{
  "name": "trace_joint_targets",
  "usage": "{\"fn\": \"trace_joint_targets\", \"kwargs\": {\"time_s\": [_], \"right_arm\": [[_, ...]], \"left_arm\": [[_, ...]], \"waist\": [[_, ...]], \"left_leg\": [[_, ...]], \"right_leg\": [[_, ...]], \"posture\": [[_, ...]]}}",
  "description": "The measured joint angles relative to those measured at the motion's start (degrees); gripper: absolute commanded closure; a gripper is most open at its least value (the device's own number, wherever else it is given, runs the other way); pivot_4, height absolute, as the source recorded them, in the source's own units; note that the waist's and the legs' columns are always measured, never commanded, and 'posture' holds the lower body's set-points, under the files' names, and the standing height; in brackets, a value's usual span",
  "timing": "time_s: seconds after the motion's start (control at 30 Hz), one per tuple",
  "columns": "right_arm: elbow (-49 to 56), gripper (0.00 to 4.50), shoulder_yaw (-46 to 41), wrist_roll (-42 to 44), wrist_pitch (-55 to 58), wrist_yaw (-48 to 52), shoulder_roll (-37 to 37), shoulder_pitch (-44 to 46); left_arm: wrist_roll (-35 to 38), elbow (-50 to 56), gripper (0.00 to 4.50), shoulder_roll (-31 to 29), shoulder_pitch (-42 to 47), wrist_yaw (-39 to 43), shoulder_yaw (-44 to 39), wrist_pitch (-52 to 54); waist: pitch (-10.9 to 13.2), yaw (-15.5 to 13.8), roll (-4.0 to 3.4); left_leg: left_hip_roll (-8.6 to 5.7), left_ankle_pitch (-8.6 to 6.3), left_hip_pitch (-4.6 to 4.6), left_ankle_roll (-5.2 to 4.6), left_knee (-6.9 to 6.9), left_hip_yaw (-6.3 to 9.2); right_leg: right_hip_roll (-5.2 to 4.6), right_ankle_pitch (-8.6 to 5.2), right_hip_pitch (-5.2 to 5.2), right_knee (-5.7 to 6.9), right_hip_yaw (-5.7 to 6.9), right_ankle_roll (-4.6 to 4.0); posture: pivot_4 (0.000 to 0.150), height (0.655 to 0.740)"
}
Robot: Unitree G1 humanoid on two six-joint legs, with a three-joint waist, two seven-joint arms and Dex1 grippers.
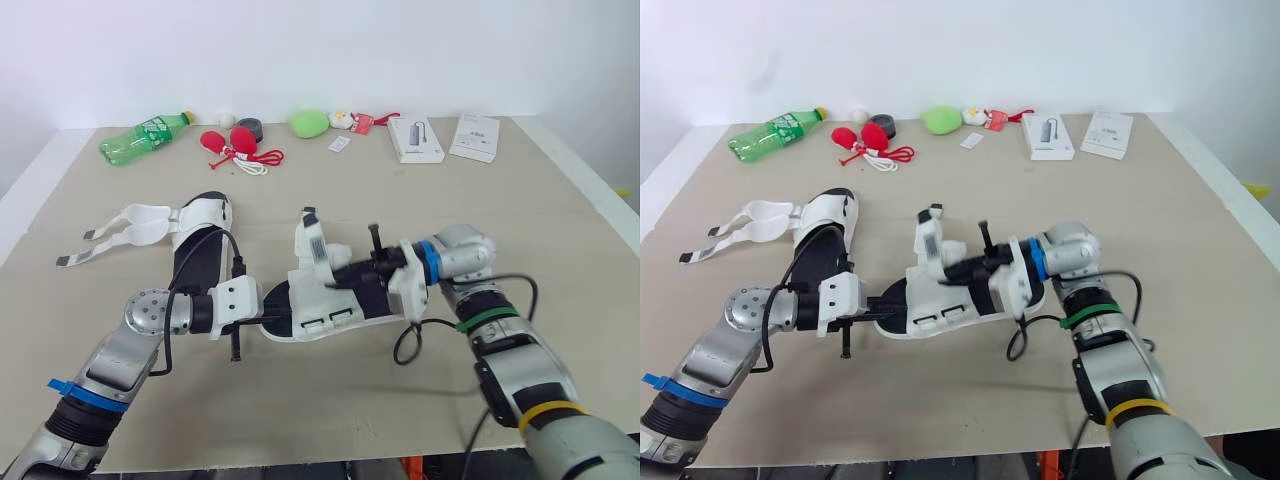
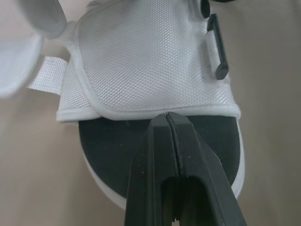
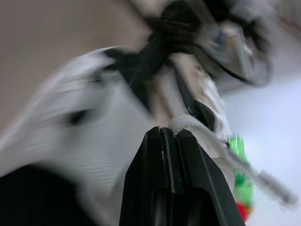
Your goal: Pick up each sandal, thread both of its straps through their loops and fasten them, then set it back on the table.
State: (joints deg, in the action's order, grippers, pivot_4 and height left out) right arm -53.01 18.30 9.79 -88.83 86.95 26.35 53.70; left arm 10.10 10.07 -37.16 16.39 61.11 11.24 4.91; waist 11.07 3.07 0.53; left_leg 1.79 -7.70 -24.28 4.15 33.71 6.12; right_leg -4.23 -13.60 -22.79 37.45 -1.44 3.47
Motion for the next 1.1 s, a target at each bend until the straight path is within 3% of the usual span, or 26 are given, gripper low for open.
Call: {"fn": "trace_joint_targets", "kwargs": {"time_s": [0.27,0.53,0.67,0.77,0.9,1.0,1.1], "right_arm": [[5.34,4.4,-1.11,-8.62,-3.47,-8.66,0.41,0.78],[3.97,4.4,-3.09,-24.34,-3.55,-26.07,1.6,2.08],[-2.63,3.07,2.08,-26.73,-3.55,-33.61,3.47,5.6],[-9.1,1.71,7.84,-24.42,-3.38,-35.6,3.72,7.93],[-8.89,0.07,13.03,-9.75,5.38,-27.96,4.61,7.95],[-1.07,0.07,9.55,8.06,23.56,-10.7,5.96,5.1],[6.96,0.07,5.83,17.68,39.11,-0.29,8.82,0.6]], "left_arm": [[-0.05,-0.04,4.5,0.0,0.38,0.65,0.05,0.0],[-0.07,-0.03,4.5,0.0,0.38,0.62,0.05,0.05],[-0.05,-0.04,4.5,0.0,0.4,0.64,0.06,0.07],[-0.05,-0.11,4.5,0.04,0.5,0.64,0.09,0.08],[-0.05,-0.34,4.5,0.12,1.09,0.71,0.26,0.08],[-0.06,-0.69,4.5,0.17,1.58,1.07,0.43,0.05],[-0.05,-1.49,4.5,0.28,2.18,1.76,0.73,-0.04]], "waist": [[0.0,-0.24,0.0],[0.0,-0.28,0.0],[0.0,-0.25,0.0],[0.0,-0.15,0.0],[0.0,-0.16,0.0],[0.0,-0.33,0.0],[0.0,-0.58,0.0]], "left_leg": [[0.01,0.23,0.07,0.01,-0.14,0.0],[0.01,0.23,0.07,0.01,-0.19,0.0],[0.0,0.24,0.07,0.01,-0.19,-0.01],[0.0,0.24,0.07,0.0,-0.2,-0.02],[0.0,0.24,0.06,0.0,-0.2,-0.03],[0.0,0.25,0.07,-0.01,-0.2,-0.03],[-0.01,0.25,0.05,-0.01,-0.2,-0.03]], "right_leg": [[0.02,0.08,0.0,0.07,-0.02,-0.06],[0.02,0.06,-0.04,0.07,-0.05,-0.09],[0.01,0.06,-0.03,0.07,-0.07,-0.09],[0.02,0.06,-0.04,0.07,-0.1,-0.11],[0.02,0.06,-0.02,0.07,-0.16,-0.08],[0.02,0.07,0.03,0.07,-0.14,-0.05],[0.02,0.05,0.01,0.07,-0.13,-0.05]], "posture": [[0.15,0.74],[0.15,0.74],[0.15,0.74],[0.15,0.74],[0.15,0.74],[0.15,0.74],[0.15,0.74]]}}
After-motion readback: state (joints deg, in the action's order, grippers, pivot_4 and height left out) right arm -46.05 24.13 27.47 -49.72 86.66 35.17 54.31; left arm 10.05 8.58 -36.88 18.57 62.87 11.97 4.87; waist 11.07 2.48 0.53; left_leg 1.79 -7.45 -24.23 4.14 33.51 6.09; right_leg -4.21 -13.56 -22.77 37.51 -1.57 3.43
